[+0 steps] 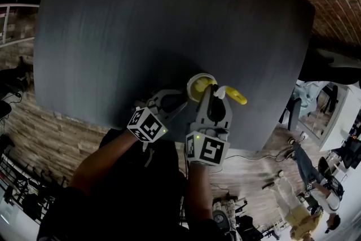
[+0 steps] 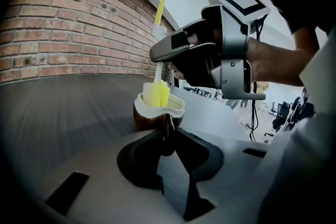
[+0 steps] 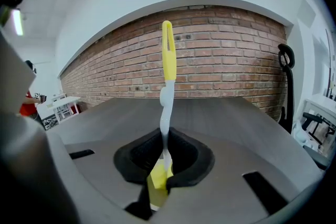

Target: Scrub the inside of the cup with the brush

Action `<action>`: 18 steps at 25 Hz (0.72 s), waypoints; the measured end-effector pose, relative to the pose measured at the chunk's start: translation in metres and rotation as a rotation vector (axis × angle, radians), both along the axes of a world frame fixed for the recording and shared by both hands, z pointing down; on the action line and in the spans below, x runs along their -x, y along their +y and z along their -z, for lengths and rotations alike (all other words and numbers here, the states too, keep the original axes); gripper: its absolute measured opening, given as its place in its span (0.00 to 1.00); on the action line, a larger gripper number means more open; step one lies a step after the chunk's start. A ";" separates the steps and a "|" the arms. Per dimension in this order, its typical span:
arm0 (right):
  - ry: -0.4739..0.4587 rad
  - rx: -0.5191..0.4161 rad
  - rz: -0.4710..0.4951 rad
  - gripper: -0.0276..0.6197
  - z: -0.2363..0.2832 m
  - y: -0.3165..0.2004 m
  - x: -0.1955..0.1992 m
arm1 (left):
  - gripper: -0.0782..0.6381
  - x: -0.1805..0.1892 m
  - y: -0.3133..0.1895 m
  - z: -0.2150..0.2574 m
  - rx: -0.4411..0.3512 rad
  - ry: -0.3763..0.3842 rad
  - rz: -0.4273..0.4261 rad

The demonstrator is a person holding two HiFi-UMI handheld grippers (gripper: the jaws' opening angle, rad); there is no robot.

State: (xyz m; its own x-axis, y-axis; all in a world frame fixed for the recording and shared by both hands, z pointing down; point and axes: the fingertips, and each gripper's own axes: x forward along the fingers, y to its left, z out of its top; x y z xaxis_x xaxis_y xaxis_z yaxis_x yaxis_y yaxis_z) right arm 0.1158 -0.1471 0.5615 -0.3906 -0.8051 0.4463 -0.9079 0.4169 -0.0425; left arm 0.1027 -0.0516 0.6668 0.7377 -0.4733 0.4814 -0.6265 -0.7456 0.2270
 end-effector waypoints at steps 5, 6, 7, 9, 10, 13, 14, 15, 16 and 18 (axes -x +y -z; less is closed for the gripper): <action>-0.040 0.010 0.028 0.12 0.001 0.003 0.008 | 0.23 0.001 0.001 0.000 0.001 -0.002 -0.001; -0.042 0.013 0.036 0.12 0.002 0.004 0.008 | 0.23 0.001 0.001 0.001 0.001 -0.002 0.000; -0.045 0.016 0.043 0.12 0.002 0.006 0.009 | 0.23 0.001 0.000 0.000 0.002 -0.002 0.001; -0.048 0.025 0.057 0.12 0.001 0.010 0.009 | 0.23 0.000 0.000 0.000 0.002 -0.002 0.003; -0.049 0.029 0.065 0.12 0.001 0.013 0.009 | 0.23 -0.001 0.000 0.000 0.002 -0.003 0.004; -0.040 0.037 0.095 0.12 0.003 0.024 0.008 | 0.23 -0.001 0.001 0.001 0.001 -0.004 0.006; -0.036 0.039 0.106 0.12 0.004 0.027 0.008 | 0.23 -0.001 0.002 0.002 0.001 -0.004 0.007; -0.030 0.041 0.116 0.12 0.005 0.031 0.007 | 0.23 -0.001 0.002 0.003 0.001 -0.004 0.007; -0.024 0.042 0.127 0.12 0.005 0.034 0.007 | 0.23 -0.001 0.003 0.003 0.001 -0.004 0.008; -0.012 0.048 0.139 0.12 0.006 0.039 0.005 | 0.23 0.000 0.002 0.003 0.002 -0.003 0.011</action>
State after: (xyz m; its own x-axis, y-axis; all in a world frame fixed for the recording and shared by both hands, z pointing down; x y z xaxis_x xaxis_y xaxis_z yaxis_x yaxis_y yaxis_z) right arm 0.1109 -0.1082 0.5556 -0.5026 -0.7206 0.4777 -0.8409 0.5358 -0.0765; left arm 0.1023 -0.0495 0.6639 0.7310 -0.4802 0.4848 -0.6353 -0.7382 0.2267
